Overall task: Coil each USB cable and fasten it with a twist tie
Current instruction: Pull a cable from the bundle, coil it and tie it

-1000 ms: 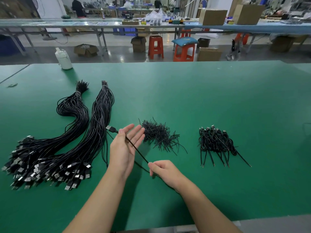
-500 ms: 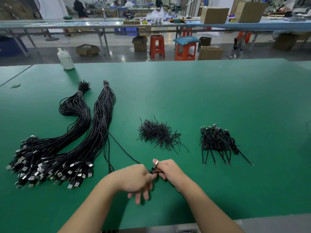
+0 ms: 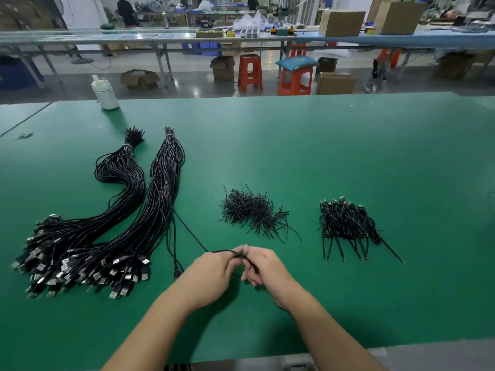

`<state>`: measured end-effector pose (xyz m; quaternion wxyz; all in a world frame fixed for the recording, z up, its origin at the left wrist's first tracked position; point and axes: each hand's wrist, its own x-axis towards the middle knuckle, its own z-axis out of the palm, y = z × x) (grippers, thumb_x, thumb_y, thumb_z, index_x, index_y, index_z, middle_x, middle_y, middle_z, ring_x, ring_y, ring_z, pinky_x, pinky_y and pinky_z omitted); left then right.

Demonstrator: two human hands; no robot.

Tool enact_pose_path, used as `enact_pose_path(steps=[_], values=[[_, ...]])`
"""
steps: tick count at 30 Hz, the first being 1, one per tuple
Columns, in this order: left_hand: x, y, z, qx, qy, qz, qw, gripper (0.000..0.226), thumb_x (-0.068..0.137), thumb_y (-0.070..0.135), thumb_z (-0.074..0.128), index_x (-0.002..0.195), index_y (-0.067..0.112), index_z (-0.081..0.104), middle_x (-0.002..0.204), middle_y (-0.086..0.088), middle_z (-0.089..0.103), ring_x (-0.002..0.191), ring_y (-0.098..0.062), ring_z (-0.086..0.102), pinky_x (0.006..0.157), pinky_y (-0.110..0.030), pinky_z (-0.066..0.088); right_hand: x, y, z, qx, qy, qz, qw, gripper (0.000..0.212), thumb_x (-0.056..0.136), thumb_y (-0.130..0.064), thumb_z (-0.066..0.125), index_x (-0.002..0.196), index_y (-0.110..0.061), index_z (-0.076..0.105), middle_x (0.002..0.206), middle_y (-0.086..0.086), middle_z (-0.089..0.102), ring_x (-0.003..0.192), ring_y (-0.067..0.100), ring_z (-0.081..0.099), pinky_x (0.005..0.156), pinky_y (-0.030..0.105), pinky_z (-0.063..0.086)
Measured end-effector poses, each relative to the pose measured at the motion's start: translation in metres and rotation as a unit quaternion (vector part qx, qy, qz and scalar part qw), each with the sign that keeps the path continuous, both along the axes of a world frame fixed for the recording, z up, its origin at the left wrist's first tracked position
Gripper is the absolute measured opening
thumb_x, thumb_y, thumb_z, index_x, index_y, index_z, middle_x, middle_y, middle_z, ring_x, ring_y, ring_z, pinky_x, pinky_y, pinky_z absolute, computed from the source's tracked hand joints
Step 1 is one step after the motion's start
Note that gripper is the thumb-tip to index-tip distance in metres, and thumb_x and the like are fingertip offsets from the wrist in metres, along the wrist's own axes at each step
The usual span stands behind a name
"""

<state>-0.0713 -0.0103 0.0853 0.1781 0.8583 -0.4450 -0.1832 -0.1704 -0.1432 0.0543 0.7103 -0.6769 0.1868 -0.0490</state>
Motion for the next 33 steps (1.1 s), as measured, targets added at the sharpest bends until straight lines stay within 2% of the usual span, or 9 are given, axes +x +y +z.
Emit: enact_pose_path(steps=[5,7,12,17,19,22,25,28,33], values=[[0.0,-0.006,-0.003,-0.219,0.245,0.08,0.941,0.034,0.107,0.023,0.038,0.134,0.03,0.056,0.132,0.019,0.06,0.125,0.008,0.05,0.109,-0.015,0.033,0.004,0.007,0.016,0.008,-0.027,0.004,1.0,0.044,0.107,-0.031,0.039,0.065,-0.02,0.046,0.048,-0.006,0.031,0.051,0.016,0.031,0.061,0.031,0.038],[-0.005,-0.009,-0.006,-0.295,0.329,0.113,0.89,0.035,0.107,0.024,0.035,0.136,0.025,0.055,0.128,0.016,0.065,0.125,0.002,0.053,0.107,-0.021,0.04,0.007,0.011,0.021,0.016,-0.046,0.006,0.999,0.042,0.108,-0.029,0.038,0.068,-0.018,0.046,0.052,-0.004,0.03,0.054,0.016,0.029,0.062,0.029,0.039],[-0.017,-0.023,-0.008,-0.403,0.518,0.177,0.734,0.042,0.1,0.036,0.04,0.133,0.015,0.055,0.131,0.001,0.065,0.117,-0.021,0.063,0.066,-0.027,0.052,0.008,0.011,0.03,0.004,-0.055,0.012,0.998,0.04,0.108,-0.026,0.037,0.07,-0.016,0.048,0.055,-0.001,0.031,0.056,0.014,0.031,0.061,0.025,0.04],[-0.017,-0.035,-0.006,-0.453,0.584,0.215,0.638,0.046,0.107,0.032,0.026,0.131,0.003,0.053,0.127,-0.01,0.066,0.118,-0.018,0.063,0.086,-0.033,0.05,0.007,0.005,0.031,-0.039,-0.037,0.028,0.998,0.039,0.108,-0.019,0.038,0.073,-0.013,0.052,0.052,-0.003,0.037,0.052,0.012,0.034,0.058,0.026,0.039],[-0.012,-0.039,0.001,-0.504,0.607,0.245,0.563,0.047,0.108,0.03,0.024,0.128,-0.003,0.052,0.123,-0.017,0.067,0.117,-0.024,0.064,0.093,-0.033,0.049,0.005,0.006,0.028,-0.062,-0.016,0.043,0.997,0.039,0.108,-0.021,0.038,0.072,-0.013,0.051,0.052,-0.003,0.037,0.05,0.011,0.034,0.052,0.025,0.034],[0.01,-0.036,0.023,-0.557,0.626,0.241,0.489,0.045,0.108,0.028,0.025,0.118,-0.005,0.055,0.113,-0.02,0.071,0.1,-0.024,0.072,0.08,-0.03,0.059,-0.002,0.007,0.017,-0.108,0.019,0.055,0.992,0.043,0.107,-0.026,0.04,0.066,-0.02,0.049,0.046,-0.013,0.039,0.045,0.003,0.032,0.048,0.019,0.027],[0.024,-0.026,0.041,-0.511,0.629,0.2,0.551,0.035,0.104,0.026,0.037,0.108,0.0,0.061,0.093,-0.011,0.075,0.057,-0.01,0.066,0.043,-0.017,0.047,-0.007,0.004,0.015,-0.109,0.018,0.041,0.993,0.044,0.107,-0.029,0.041,0.063,-0.023,0.044,0.048,-0.014,0.035,0.045,0.003,0.028,0.048,0.018,0.024],[0.029,-0.01,0.046,-0.407,0.682,0.065,0.604,0.028,0.096,0.024,0.053,0.096,0.0,0.067,0.056,-0.003,0.058,0.03,-0.004,0.024,0.031,-0.014,0.027,-0.006,0.0,0.023,-0.057,0.019,0.037,0.997,0.047,0.105,-0.033,0.045,0.059,-0.023,0.041,0.051,-0.009,0.028,0.044,0.008,0.021,0.045,0.02,0.018],[0.029,0.013,0.043,-0.037,0.506,-0.159,0.847,0.041,0.103,0.026,0.043,0.102,-0.008,0.067,0.069,-0.013,0.071,0.031,-0.008,0.036,0.035,-0.019,0.025,-0.002,-0.004,0.04,0.068,0.014,0.051,0.996,0.05,0.104,-0.037,0.047,0.057,-0.022,0.046,0.048,-0.006,0.025,0.04,0.01,0.015,0.039,0.022,0.014]])
